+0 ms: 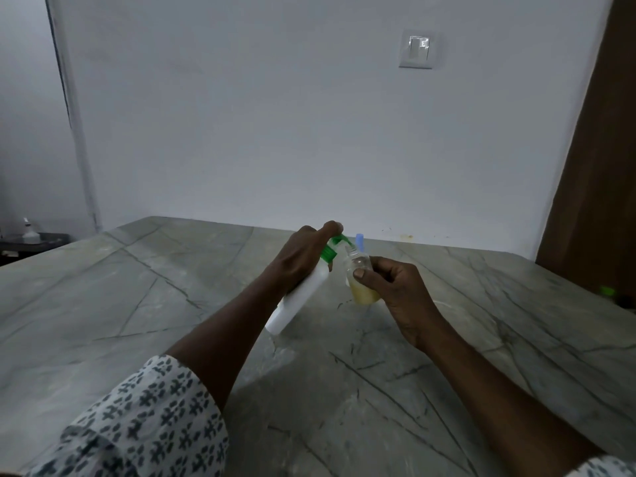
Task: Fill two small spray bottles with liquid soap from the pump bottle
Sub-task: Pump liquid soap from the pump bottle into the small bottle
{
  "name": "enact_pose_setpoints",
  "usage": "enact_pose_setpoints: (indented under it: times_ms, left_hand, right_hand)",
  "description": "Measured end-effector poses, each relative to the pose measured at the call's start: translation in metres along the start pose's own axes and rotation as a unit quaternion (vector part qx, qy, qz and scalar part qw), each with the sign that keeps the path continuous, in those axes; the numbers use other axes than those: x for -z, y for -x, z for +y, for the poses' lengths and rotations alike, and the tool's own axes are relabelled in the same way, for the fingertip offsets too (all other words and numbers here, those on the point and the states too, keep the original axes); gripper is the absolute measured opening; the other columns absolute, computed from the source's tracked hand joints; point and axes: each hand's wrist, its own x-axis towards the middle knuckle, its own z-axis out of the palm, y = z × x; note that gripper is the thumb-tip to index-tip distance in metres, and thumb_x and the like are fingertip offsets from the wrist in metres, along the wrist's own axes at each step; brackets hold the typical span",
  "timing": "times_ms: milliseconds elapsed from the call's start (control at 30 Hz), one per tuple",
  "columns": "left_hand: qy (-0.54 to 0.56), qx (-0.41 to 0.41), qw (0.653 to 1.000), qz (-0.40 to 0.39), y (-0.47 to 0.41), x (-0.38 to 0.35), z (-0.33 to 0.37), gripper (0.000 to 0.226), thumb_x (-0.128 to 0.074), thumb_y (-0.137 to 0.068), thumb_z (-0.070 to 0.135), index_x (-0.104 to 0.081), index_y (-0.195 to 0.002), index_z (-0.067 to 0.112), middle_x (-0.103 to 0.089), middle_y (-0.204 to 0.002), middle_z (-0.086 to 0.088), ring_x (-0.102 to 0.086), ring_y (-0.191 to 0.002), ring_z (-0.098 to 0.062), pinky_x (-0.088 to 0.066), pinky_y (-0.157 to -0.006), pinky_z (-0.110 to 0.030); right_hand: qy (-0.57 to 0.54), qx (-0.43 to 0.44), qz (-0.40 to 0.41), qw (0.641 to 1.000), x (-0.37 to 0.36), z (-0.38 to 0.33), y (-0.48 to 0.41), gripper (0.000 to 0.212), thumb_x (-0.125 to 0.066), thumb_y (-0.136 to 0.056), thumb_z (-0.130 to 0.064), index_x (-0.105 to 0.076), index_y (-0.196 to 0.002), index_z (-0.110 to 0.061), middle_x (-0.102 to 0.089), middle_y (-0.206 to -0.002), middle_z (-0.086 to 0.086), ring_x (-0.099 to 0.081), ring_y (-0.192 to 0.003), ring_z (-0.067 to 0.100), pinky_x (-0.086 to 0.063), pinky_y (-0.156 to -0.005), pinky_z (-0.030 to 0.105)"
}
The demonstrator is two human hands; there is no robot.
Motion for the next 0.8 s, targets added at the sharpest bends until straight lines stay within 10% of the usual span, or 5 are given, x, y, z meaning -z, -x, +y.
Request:
enact_pose_setpoints:
  times_ms: [800]
  left_hand:
    - [-0.006,0.013,1.0,-0.017,0.0003,-0.0011,0.0013,0.061,-0.049,-0.09,0.059,-0.07,-0.071,0.006,-0.067,-0.063,-0.008,-0.06,-0.052,-0.015,-0.048,-0.063,-0.028]
  right_hand:
    - [0.004,-0.007,0.006,1.0,0.0058,0.0025,-0.0026,0.023,-0.067,-0.087,-0.013,-0.072,-0.108,-0.008,-0.075,-0.1,0.006,-0.069,-0.087,0.014,-0.054,-0.08,0.027]
